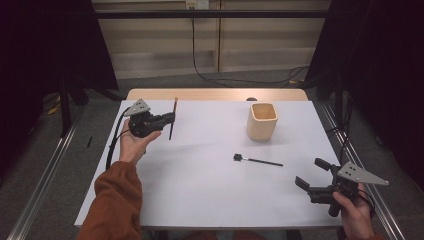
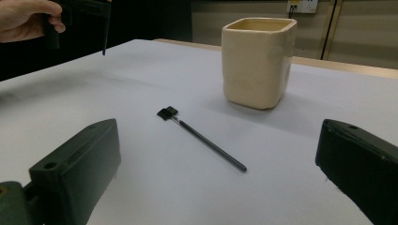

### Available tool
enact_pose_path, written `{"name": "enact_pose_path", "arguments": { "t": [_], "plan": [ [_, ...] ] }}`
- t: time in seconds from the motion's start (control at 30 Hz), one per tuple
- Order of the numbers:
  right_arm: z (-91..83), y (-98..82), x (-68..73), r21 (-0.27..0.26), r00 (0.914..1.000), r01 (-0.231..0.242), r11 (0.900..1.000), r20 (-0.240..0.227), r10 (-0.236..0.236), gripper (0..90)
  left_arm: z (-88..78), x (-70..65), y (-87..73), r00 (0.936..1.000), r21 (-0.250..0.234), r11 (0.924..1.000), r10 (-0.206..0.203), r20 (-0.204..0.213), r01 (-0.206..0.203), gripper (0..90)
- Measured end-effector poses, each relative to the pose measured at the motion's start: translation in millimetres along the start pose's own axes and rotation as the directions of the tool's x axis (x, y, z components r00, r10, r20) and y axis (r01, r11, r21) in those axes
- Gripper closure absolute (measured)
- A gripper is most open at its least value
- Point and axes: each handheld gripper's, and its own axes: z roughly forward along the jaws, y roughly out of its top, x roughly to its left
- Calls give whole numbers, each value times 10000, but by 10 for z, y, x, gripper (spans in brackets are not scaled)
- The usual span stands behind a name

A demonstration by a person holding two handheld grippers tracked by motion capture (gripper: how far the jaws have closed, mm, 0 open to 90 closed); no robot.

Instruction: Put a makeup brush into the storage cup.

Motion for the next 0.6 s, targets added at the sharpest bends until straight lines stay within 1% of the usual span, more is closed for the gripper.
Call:
{"name": "enact_pose_path", "arguments": {
  "t": [0.03,0.13,0.17,0.23,0.27,0.33,0.37,0.4,0.43,0.5,0.53,0.6],
  "plan": [
    [3,2,6,-27,10000,-78,10000,-7,78,0,-7,-16,0,10000,-77,10000,29,-55,-30,837],
    [3,2,7,6,10000,-16,10000,-26,16,0,-20,-35,-3,10000,-114,9999,2,1,-2,837],
    [4,1,8,-17,10000,-37,10000,-30,37,0,-30,-55,-13,9999,-180,9998,-127,45,128,837],
    [7,1,10,-29,9999,-104,9999,-15,104,0,-39,-66,-15,9999,-152,9998,-95,43,95,838],
    [7,1,9,-37,9999,-111,9999,-11,111,0,-51,-91,-22,9999,-194,9997,-121,120,124,838],
    [5,1,9,-29,10000,-85,10000,-28,85,0,-55,-106,-24,9999,-217,9997,-120,123,123,838],
    [6,1,10,-27,10000,-84,10000,-39,84,0,-65,-140,-23,9998,-227,9997,-93,178,97,838],
    [7,2,10,-24,9999,-105,9999,-38,105,0,-67,-161,-23,9995,-253,9995,-161,257,167,838],
    [7,2,10,-24,9999,-105,9999,-38,105,0,-67,-161,-23,9995,-253,9995,-161,257,167,838],
    [6,2,19,-10,10000,-78,10000,-58,78,0,-74,-206,-15,9997,-189,9998,-27,247,31,838],
    [3,4,23,-7,10000,-5,10000,-85,5,0,-78,-253,-15,9991,-321,9994,-103,422,116,838],
    [2,6,23,-37,10000,9,10000,-74,-9,0,-82,-276,-14,9991,-318,9994,-92,424,105,838]
  ]
}}
